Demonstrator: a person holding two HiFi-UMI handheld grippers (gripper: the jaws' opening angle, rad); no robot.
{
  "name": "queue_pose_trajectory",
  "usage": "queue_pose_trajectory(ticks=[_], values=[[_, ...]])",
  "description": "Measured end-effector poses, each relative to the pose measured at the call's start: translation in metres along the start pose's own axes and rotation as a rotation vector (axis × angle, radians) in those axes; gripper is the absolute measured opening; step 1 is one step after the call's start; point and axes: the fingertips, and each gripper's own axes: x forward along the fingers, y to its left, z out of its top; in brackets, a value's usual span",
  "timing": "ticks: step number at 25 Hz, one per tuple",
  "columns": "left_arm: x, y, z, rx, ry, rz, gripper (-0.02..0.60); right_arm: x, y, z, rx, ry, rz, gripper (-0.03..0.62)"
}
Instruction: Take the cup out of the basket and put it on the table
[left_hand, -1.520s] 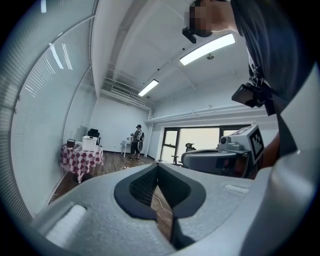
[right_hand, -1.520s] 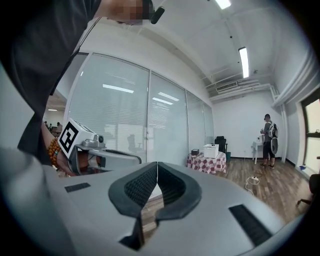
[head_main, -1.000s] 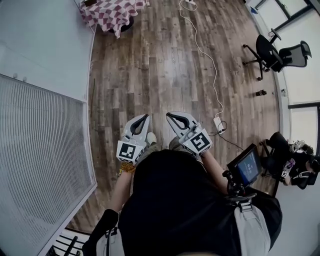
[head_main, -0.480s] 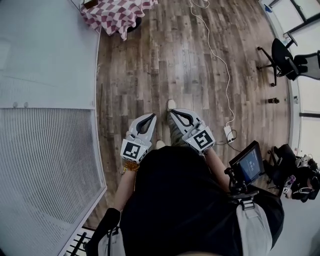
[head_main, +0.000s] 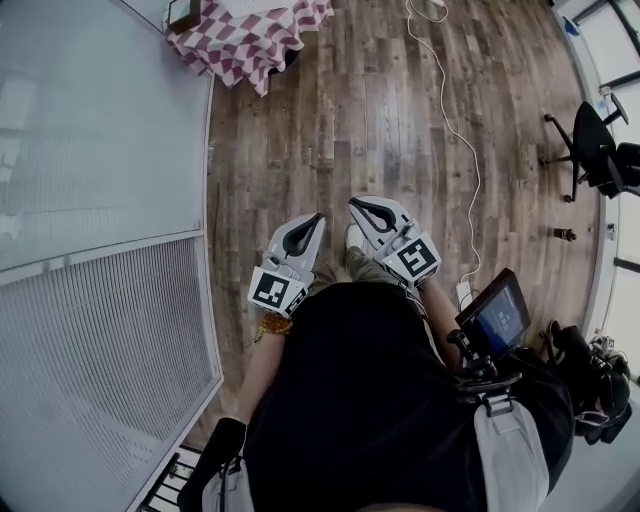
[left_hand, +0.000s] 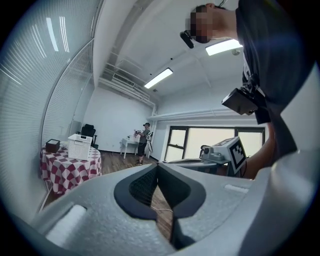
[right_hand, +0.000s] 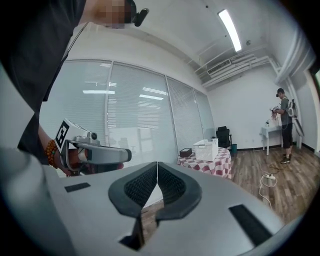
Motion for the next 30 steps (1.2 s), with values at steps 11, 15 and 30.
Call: queue_pose_trajectory(ticks=[11,15,30], values=[[0.078,0.104,-0.024,-0.04,0.008,0.03,0.006,0.098,-0.086,-0.016,0.001,0.063,0.048,0.012],[0.122,0.17,-0.006,-0.039,0.006,0.002,0.006,0.154,-0.134,0.006,-0.018,0.093,0.016,0.012],[0.233,0.413,0.108,0.106,-0.068,-0.058,0.006,0.336,-0.269,0.095,-0.085,0.094,-0.056,0.012]])
